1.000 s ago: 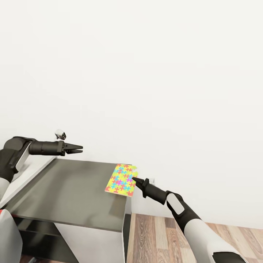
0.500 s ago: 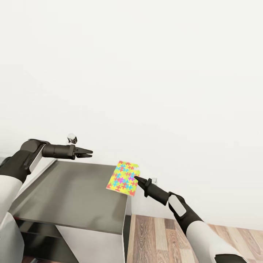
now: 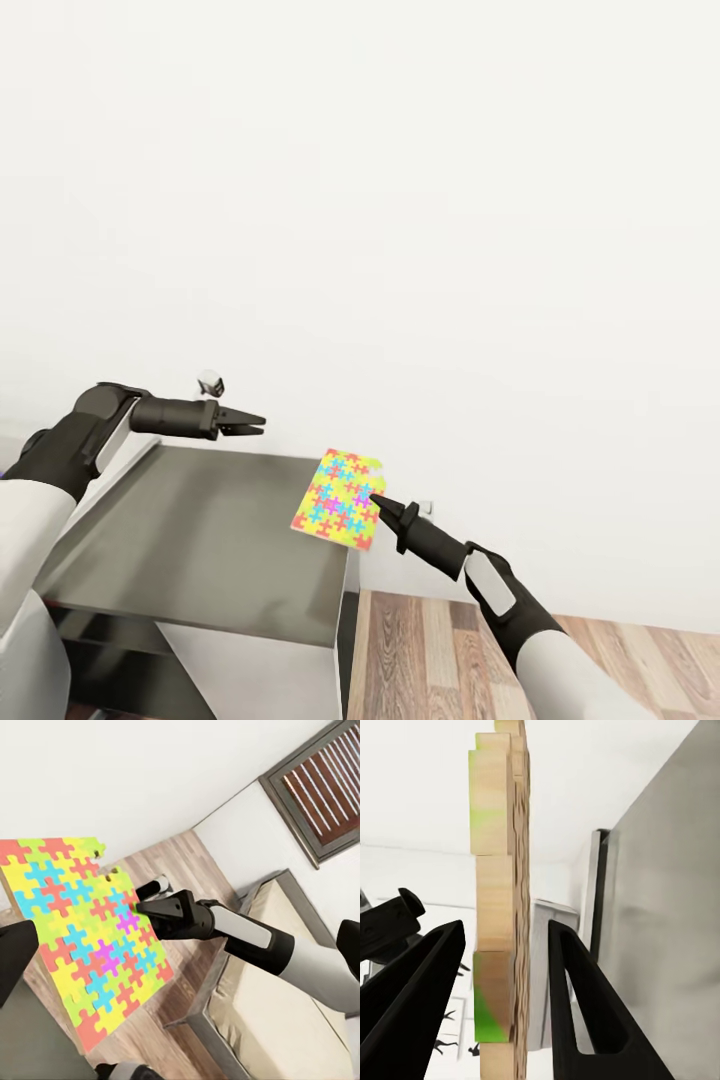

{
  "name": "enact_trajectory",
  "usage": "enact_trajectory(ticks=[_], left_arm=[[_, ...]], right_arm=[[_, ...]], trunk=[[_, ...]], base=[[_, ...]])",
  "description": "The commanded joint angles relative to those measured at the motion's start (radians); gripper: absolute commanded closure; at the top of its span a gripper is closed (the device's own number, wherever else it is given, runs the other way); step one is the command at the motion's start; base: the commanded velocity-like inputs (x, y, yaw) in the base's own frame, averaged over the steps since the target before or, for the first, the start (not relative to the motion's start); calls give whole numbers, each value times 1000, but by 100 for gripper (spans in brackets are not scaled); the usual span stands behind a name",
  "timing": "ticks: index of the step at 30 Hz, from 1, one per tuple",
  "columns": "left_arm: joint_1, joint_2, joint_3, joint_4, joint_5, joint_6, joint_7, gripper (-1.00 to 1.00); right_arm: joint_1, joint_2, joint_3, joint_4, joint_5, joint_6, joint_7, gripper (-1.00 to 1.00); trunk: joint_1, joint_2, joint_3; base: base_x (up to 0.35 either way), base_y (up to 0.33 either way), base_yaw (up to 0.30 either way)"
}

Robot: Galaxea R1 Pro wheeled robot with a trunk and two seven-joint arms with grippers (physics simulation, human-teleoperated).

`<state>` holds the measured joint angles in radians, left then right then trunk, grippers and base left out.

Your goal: Put all the toys in the child's room - the three board games (two on the bed and one on the table), the two jigsaw puzzles on the table, and the tennis ball on the table - inside the toy box on the table in the child's room.

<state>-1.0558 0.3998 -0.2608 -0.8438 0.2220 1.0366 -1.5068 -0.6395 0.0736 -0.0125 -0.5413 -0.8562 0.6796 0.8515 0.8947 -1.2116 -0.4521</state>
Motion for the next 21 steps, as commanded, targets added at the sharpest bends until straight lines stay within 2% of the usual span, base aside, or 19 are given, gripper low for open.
enact_trajectory(ticks=[1,6,9,15,21], left_arm=[[-1,1,-4,0,1,11,-4,-100],[0,-3,-8,10,1,11,-2,-100],[0,-13,-9,50,-1,11,-1,-100],[0,-26,-9,74,-3,11,0,-100],[0,-27,-9,77,-4,11,0,-100]], right_arm=[[0,0,-1,-2,-3,6,0,100],[4,-2,-1,-8,-3,5,0,100],[4,-3,-1,-9,-3,5,0,100],[4,-3,0,-9,-3,5,0,100],[5,-7,0,-10,-3,5,1,100]], trunk=[[-4,7,2],[-23,42,18],[-35,63,27],[-58,105,46],[-81,147,65]], base=[[0,0,0],[0,0,0],[0,0,0],[-3,0,0],[-163,0,0]])
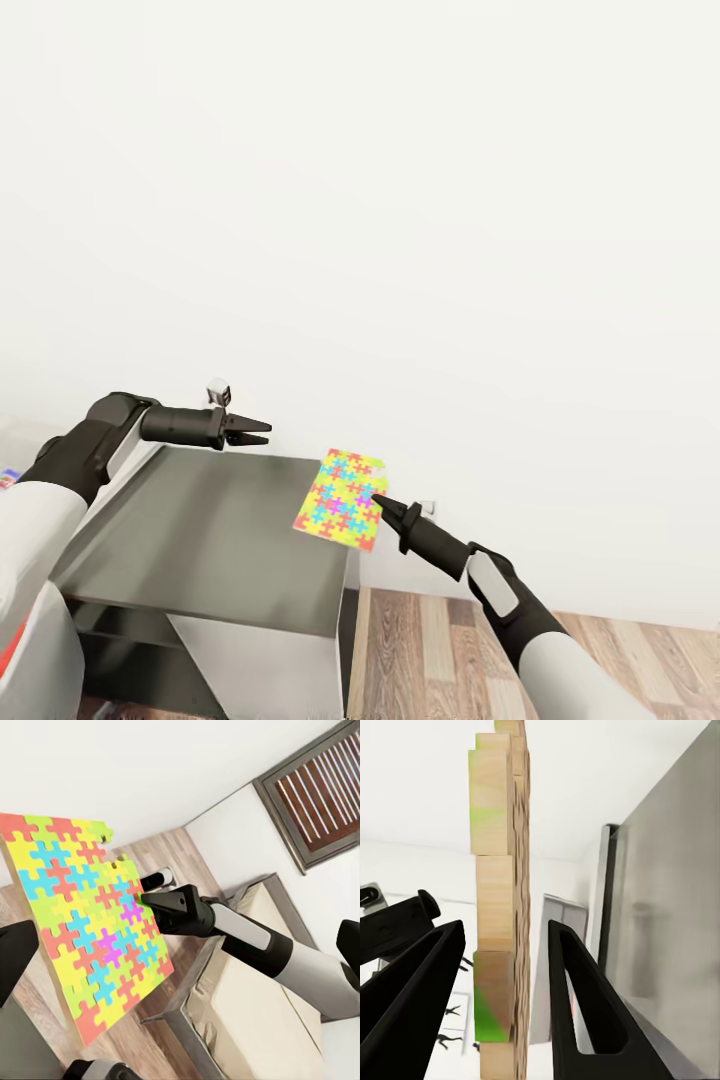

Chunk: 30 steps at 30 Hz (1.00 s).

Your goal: Put all the toys in the child's room - the three board games (two on the bed and one on the table), the two jigsaw puzzles on the table, and the tennis ball on the table - inside the toy box on the table in the child's room.

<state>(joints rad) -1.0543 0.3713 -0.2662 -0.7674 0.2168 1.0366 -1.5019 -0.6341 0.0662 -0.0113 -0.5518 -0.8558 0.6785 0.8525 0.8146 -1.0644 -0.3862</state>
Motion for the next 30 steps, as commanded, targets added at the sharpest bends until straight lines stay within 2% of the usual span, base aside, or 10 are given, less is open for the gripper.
enact_trajectory(ticks=[1,9,20,30], left_arm=[[-1,1,-4,0,1,11,-4,-100],[-1,-1,-4,0,1,11,-4,-100],[0,-12,-4,0,1,10,-4,-100],[0,-12,-4,0,2,10,-4,-100]], right_arm=[[0,-4,-1,0,-3,6,0,100],[18,-26,-2,0,-3,6,2,100],[19,-28,-3,-1,-3,6,2,100],[19,-29,-3,-2,-3,6,5,100]], trunk=[[-4,6,2],[-35,62,27],[-77,139,74],[-115,209,119]], base=[[-119,0,0],[-31,0,0],[-2,0,-31],[-140,0,-102]])
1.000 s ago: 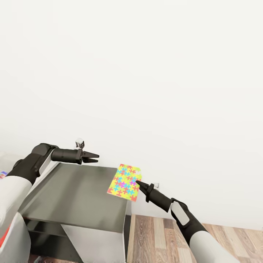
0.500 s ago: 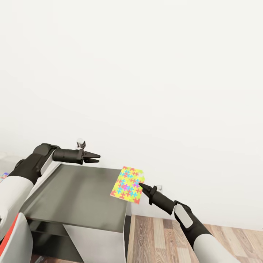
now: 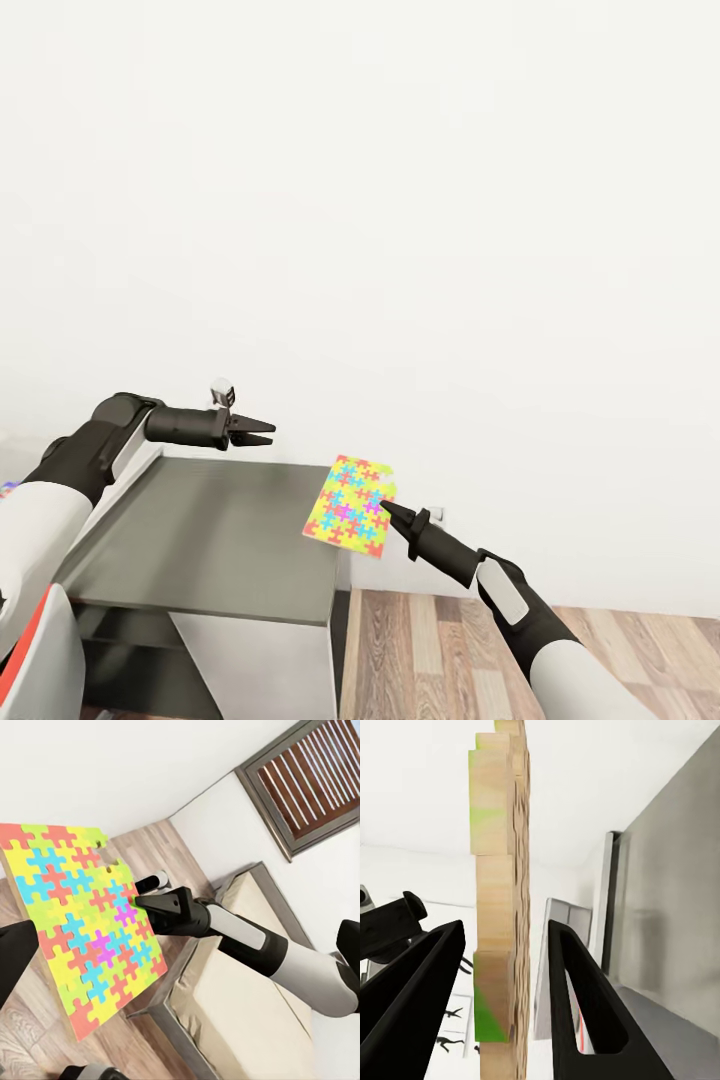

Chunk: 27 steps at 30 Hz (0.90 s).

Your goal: Put all the toys in the child's room - the three board games (two on the bed and one on the table), the two jigsaw puzzles on the table, and the tennis ball on the table - inside the toy box on the table in the child's room.

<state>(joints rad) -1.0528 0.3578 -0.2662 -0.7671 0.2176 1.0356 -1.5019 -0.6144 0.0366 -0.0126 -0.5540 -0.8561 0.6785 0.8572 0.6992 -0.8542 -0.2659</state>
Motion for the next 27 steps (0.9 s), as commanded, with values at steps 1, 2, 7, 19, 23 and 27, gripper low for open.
enact_trajectory(ticks=[1,2,7,19,23,27], left_arm=[[-1,1,-4,0,1,11,-4,-100],[-1,1,-4,0,1,11,-4,-100],[0,1,-4,0,3,11,-4,-100],[2,0,-3,-1,5,11,-6,-100],[3,0,-3,-1,5,11,-6,-100],[3,-2,-4,-1,5,11,-6,-100]], right_arm=[[-1,0,-1,0,-3,6,0,100],[-1,0,-1,0,-3,6,0,100],[-1,0,-1,-16,-3,6,0,100],[0,0,0,-18,-4,-24,7,100],[6,0,-2,-18,-3,-33,25,100],[16,-1,-2,-18,-3,-35,30,100]], trunk=[[-4,6,2],[-8,13,6],[-27,48,22],[-73,132,61],[-88,160,78],[-103,188,95]], base=[[-27,0,-37],[-17,0,-24],[-4,0,-5],[-127,0,-20],[-300,0,-150],[-173,0,-177]])
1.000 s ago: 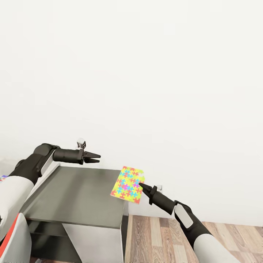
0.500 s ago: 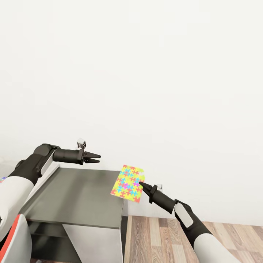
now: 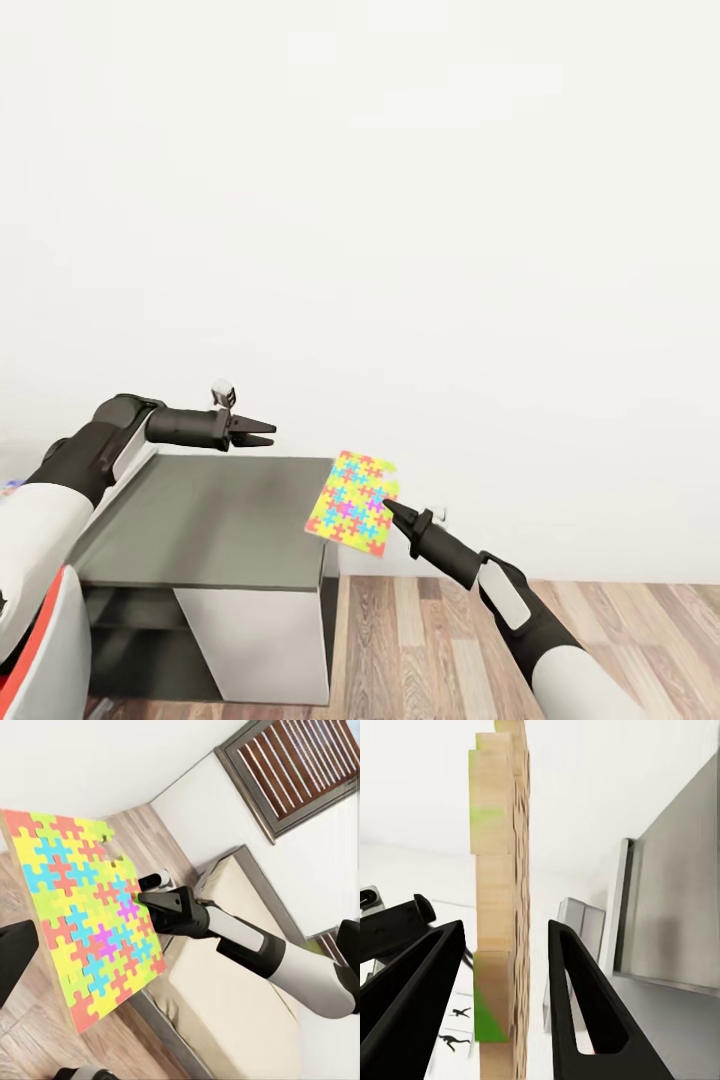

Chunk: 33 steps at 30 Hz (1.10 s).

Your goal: Put all the toys in the child's room - the three board games (two on the bed and one on the table), the two jigsaw puzzles on the table, and the tennis ball on the table - inside the toy box on the table in the child's room.

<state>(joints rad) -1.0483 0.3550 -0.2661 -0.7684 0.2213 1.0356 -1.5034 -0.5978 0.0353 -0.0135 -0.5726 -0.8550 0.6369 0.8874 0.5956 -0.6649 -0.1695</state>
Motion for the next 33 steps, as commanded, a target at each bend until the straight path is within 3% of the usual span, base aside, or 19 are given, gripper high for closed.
enact_trajectory(ticks=[1,8,11,18,25,33], left_arm=[[-1,1,-4,0,1,11,-5,-100],[0,1,-4,0,0,11,-5,-100],[2,1,-4,0,1,10,-4,-100],[4,-20,-4,0,-1,9,-3,-100],[5,-23,-4,0,-2,9,-3,-100],[5,-24,-4,0,-2,9,-3,-100]], right_arm=[[0,0,-2,0,-4,6,1,100],[4,0,-3,0,-4,6,2,100],[4,-13,-1,0,-5,6,2,100],[4,-20,0,0,-5,6,4,100],[5,-26,0,0,-5,6,4,100],[6,-28,0,-2,-5,6,4,100]], trunk=[[-4,6,3],[-31,55,33],[-42,76,46],[-69,125,76],[-96,174,106],[-126,230,134]], base=[[-61,0,-184],[-17,0,-186],[-1,0,-187],[-95,0,-187],[-124,0,-187],[-8,0,-49]])
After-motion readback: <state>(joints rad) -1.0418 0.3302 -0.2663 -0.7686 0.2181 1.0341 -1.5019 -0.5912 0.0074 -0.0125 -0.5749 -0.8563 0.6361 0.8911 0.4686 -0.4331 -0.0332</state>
